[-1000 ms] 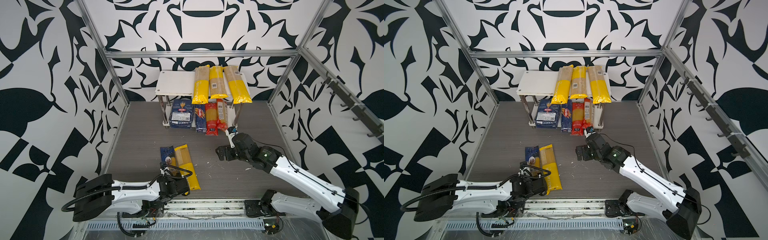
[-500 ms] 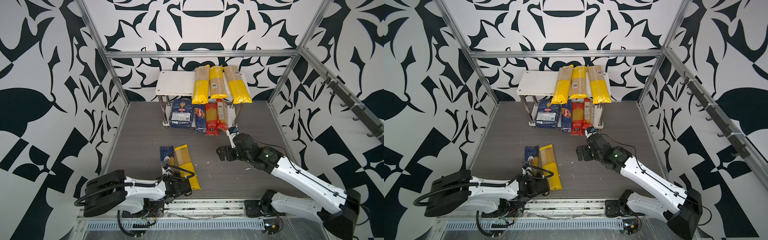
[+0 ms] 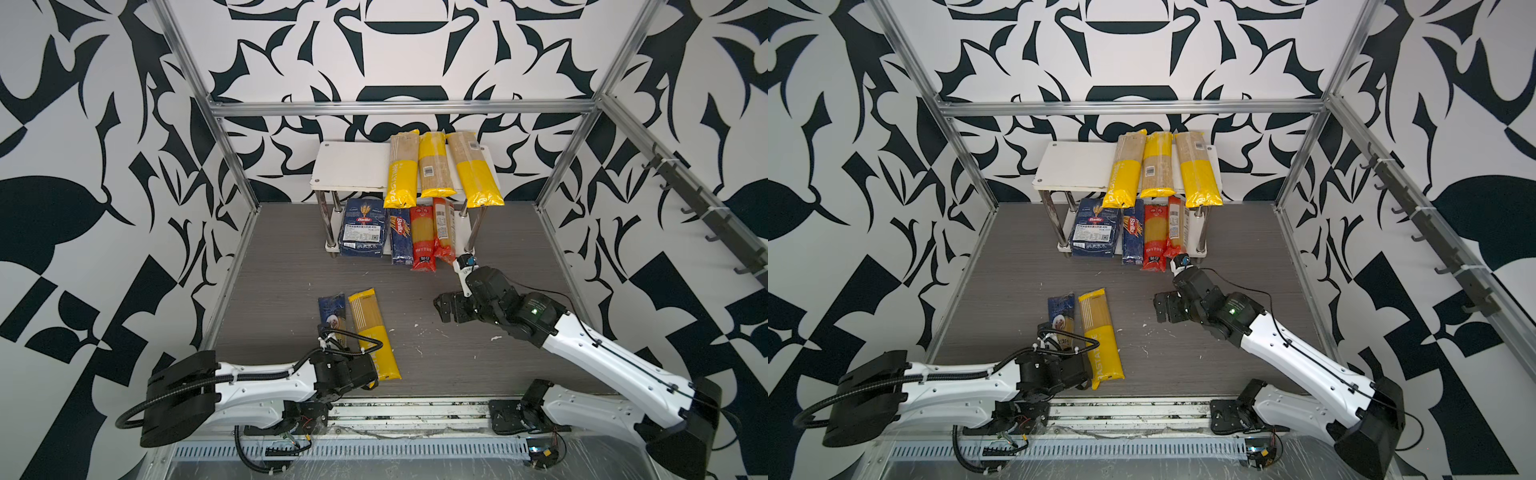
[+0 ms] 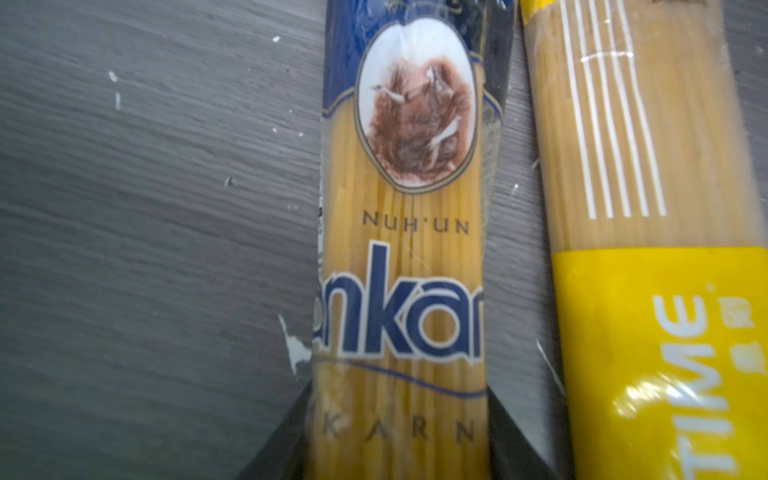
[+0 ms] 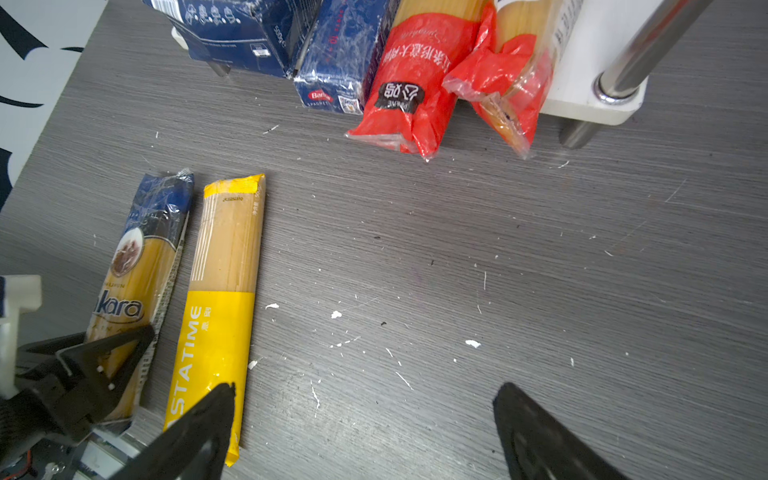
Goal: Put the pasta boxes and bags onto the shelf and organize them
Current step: 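Lift the ankara bag upright with the left gripper off the table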
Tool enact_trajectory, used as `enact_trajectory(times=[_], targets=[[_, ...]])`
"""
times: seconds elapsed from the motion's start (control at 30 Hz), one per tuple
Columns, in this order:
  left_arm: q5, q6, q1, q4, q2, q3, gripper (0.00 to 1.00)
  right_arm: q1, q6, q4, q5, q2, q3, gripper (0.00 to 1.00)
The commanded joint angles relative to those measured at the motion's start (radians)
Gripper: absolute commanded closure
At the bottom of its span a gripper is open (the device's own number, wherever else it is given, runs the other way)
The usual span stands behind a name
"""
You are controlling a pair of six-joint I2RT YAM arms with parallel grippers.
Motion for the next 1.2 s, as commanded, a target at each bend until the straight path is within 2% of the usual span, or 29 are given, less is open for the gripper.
enact_trajectory(times=[0.0,0.13,0.3,0.77,1.0,1.17], targets=[[0.027,0.012,0.004,-0.154,-0.066,0.059,0.87,-0.003,-0.003,-0.01,0.028,-0.032,0.04,0.0],[-0.009,0.039,0.015,-0.253,-0.141,0.107,0.95,-0.003,-0.001,-0.016,0.03,-0.049,0.027,0.0],[-0.029,0.054,0.026,-0.267,-0.204,0.117,1.0,-0.004,0.002,-0.023,0.033,-0.054,0.028,0.0],[-0.06,0.098,0.039,-0.366,-0.259,0.198,1.0,-0.003,0.004,0.006,0.022,-0.024,0.026,0.0],[-0.114,0.169,0.038,-0.478,-0.267,0.335,1.0,-0.003,0.002,0.006,0.023,-0.024,0.022,0.0],[-0.166,0.244,0.038,-0.591,-0.235,0.502,1.0,-0.003,-0.002,0.007,0.022,-0.027,0.022,0.0]])
